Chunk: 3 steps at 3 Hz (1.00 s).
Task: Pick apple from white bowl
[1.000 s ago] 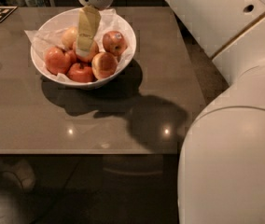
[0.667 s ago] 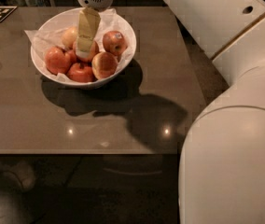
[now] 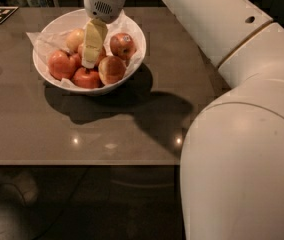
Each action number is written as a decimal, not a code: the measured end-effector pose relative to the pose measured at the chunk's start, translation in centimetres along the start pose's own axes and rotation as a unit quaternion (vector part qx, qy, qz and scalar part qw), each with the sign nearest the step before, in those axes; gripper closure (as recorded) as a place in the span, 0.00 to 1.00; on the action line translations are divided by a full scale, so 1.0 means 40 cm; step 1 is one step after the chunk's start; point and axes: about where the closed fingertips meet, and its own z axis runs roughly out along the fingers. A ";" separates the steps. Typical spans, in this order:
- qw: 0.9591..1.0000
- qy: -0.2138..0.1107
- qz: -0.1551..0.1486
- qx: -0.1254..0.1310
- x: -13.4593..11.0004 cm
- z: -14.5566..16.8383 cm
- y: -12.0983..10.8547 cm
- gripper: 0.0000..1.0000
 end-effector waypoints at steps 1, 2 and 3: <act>1.000 -0.004 0.005 -0.012 0.008 0.028 -0.001 0.00; 1.000 -0.007 0.006 -0.021 0.013 0.051 -0.002 0.00; 1.000 -0.008 0.005 -0.026 0.013 0.066 -0.006 0.00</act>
Offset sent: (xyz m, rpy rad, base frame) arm 0.0052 0.0000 -0.0258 0.0157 0.0643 0.0116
